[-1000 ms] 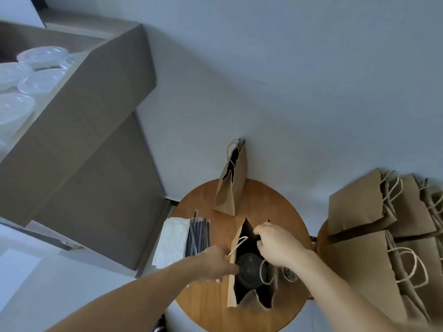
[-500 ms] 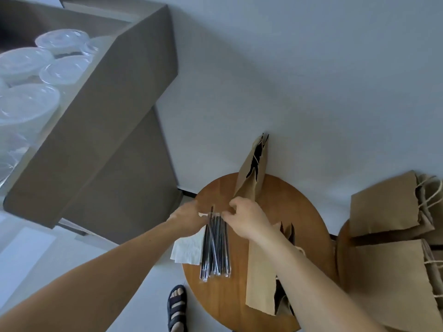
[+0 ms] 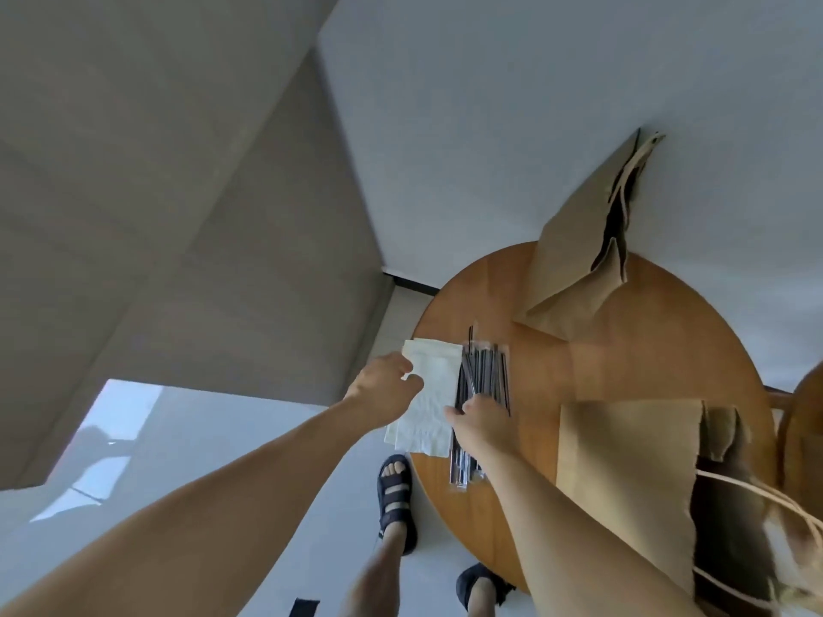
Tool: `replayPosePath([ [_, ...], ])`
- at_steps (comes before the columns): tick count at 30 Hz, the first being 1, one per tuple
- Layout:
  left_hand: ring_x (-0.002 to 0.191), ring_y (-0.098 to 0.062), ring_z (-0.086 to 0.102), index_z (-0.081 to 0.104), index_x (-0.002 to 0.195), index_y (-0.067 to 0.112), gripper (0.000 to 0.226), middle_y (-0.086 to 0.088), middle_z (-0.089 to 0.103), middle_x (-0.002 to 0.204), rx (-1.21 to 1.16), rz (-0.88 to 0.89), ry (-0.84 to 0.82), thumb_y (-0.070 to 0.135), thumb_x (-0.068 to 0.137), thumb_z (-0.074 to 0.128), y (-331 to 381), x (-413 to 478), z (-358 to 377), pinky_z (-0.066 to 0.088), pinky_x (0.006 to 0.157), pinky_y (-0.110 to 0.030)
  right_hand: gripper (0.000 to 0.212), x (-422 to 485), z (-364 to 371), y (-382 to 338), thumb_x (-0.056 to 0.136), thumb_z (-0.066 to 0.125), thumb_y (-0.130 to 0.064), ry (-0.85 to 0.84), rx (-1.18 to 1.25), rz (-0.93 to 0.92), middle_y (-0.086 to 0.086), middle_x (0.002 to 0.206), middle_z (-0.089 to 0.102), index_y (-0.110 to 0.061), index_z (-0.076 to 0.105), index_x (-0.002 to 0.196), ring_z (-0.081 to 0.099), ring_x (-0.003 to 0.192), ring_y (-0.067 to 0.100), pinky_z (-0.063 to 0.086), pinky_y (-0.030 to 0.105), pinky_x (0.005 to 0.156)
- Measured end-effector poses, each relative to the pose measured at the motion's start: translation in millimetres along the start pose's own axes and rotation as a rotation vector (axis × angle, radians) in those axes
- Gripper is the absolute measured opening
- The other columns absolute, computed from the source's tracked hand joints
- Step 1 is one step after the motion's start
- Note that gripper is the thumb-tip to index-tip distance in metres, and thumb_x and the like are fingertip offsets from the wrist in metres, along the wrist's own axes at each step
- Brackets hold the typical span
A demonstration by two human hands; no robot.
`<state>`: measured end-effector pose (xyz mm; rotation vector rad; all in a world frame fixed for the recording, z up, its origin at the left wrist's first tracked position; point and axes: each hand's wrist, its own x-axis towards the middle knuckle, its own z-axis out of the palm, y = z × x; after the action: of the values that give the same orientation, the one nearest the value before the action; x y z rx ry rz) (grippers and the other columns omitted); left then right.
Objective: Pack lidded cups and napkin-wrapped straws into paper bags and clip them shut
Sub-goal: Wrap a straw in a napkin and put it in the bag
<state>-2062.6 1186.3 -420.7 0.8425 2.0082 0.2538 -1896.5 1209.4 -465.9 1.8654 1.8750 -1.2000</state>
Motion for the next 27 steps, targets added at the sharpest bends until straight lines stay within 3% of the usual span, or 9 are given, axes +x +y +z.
replayPosePath([
  [7, 0.092, -0.015, 0.056, 0.059, 0.123, 0.021, 0.033, 0.007, 0.054, 0.109, -0.056, -0.047, -0.008, 0.027, 0.091, 0.055, -25, 7, 13, 0.049, 0.073, -0.025, 0.051, 19, 27, 4, 0.091, 0.059, -0.047, -0.014, -0.076, 0.046, -0.007, 0.046, 0.042, -0.018, 0.040, 0.055, 0.039, 0.034, 0.007, 0.024, 0.019, 0.036],
  [11, 0.082, -0.003, 0.054, 0.058, 0.123, 0.021, 0.033, 0.007, 0.055, 0.111, -0.051, -0.048, -0.008, 0.026, 0.091, 0.055, -31, 9, 11, 0.043, 0.058, -0.018, 0.049, 19, 28, 7, 0.096, 0.053, -0.034, 0.002, -0.126, -0.007, -0.006, 0.045, 0.038, -0.018, 0.039, 0.052, 0.035, 0.035, 0.007, 0.021, 0.019, 0.037],
  [17, 0.090, -0.011, 0.056, 0.058, 0.122, 0.022, 0.033, 0.008, 0.054, 0.107, -0.050, -0.082, -0.013, 0.026, 0.090, 0.055, -34, 13, 9, 0.047, 0.071, -0.024, 0.049, 13, 19, 8, 0.097, 0.049, -0.024, 0.023, -0.143, -0.098, -0.004, 0.046, 0.030, -0.017, 0.035, 0.050, 0.027, 0.037, 0.009, 0.021, 0.022, 0.040],
  [22, 0.081, -0.001, 0.052, 0.059, 0.118, 0.023, 0.031, 0.011, 0.055, 0.103, -0.031, -0.084, -0.019, 0.028, 0.088, 0.054, -36, 11, 10, 0.043, 0.061, -0.020, 0.047, 4, 16, 6, 0.096, 0.049, -0.023, 0.058, -0.186, -0.160, -0.006, 0.046, 0.026, -0.018, 0.030, 0.052, 0.024, 0.038, 0.009, 0.018, 0.023, 0.041],
  [24, 0.080, -0.002, 0.052, 0.058, 0.116, 0.023, 0.029, 0.012, 0.053, 0.100, -0.023, -0.090, -0.013, 0.027, 0.088, 0.053, -36, 10, 10, 0.042, 0.061, -0.020, 0.043, 3, 17, 6, 0.095, 0.048, -0.024, 0.087, -0.186, -0.175, -0.007, 0.047, 0.031, -0.021, 0.033, 0.054, 0.029, 0.038, 0.006, 0.021, 0.021, 0.040],
  [27, 0.080, -0.005, 0.052, 0.057, 0.110, 0.022, 0.023, 0.008, 0.055, 0.099, -0.020, -0.092, -0.020, 0.023, 0.089, 0.051, -33, 9, 11, 0.044, 0.065, -0.022, 0.023, 2, 18, 3, 0.093, 0.051, -0.029, 0.082, -0.057, -0.182, -0.010, 0.062, 0.056, -0.024, 0.052, 0.070, 0.053, 0.054, 0.003, 0.035, 0.019, 0.046],
])
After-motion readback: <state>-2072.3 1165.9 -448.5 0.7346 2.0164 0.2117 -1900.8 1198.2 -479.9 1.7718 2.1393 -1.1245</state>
